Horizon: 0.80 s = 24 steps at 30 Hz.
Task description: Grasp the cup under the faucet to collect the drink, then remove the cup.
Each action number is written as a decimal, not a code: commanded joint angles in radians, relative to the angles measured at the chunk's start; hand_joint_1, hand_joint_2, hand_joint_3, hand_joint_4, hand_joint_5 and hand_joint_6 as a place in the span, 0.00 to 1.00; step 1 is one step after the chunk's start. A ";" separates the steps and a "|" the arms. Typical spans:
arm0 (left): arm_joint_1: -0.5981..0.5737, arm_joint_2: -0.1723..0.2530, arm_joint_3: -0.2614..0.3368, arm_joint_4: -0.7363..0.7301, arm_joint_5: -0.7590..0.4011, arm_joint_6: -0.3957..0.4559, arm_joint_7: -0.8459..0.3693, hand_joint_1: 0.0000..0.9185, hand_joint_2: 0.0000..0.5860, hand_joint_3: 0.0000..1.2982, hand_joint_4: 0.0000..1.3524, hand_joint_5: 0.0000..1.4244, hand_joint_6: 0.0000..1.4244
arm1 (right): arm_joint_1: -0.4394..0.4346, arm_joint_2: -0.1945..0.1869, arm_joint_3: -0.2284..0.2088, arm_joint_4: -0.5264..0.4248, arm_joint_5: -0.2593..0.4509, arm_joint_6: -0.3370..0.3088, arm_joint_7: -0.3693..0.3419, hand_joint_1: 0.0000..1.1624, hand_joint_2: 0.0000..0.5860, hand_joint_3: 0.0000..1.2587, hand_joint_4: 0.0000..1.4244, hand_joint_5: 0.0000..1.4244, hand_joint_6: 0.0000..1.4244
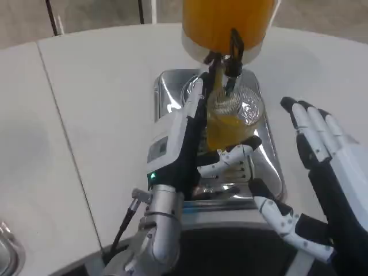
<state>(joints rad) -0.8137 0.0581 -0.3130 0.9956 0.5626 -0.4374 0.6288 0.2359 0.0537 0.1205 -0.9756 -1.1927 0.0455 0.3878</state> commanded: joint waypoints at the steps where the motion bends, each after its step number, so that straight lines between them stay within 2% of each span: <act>1: -0.024 -0.017 -0.011 0.028 0.008 0.023 0.018 0.46 0.16 0.00 0.00 0.15 0.13 | -0.006 0.002 -0.007 0.007 -0.004 0.014 0.006 0.33 0.73 0.00 0.00 0.00 0.08; 13: -0.033 -0.037 -0.037 0.058 0.017 0.039 0.068 0.49 0.15 0.00 0.01 0.21 0.19 | -0.013 0.000 -0.020 0.006 0.008 0.043 0.022 0.34 0.74 0.00 0.00 0.00 0.08; 19: -0.041 -0.067 -0.058 0.088 0.042 0.099 0.132 0.51 0.15 0.04 0.07 0.28 0.29 | -0.031 -0.015 -0.054 0.006 0.027 0.061 0.038 0.34 0.74 0.00 0.00 0.00 0.08; 24: -0.050 -0.091 -0.072 0.113 0.047 0.114 0.171 0.52 0.15 0.07 0.11 0.34 0.38 | -0.016 -0.004 -0.041 -0.024 0.007 0.069 0.066 0.34 0.74 0.00 0.00 0.00 0.08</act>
<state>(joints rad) -0.8685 -0.0061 -0.3678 1.0805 0.5969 -0.3409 0.8002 0.2069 0.0441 0.0757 -0.9803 -1.1748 0.1065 0.4352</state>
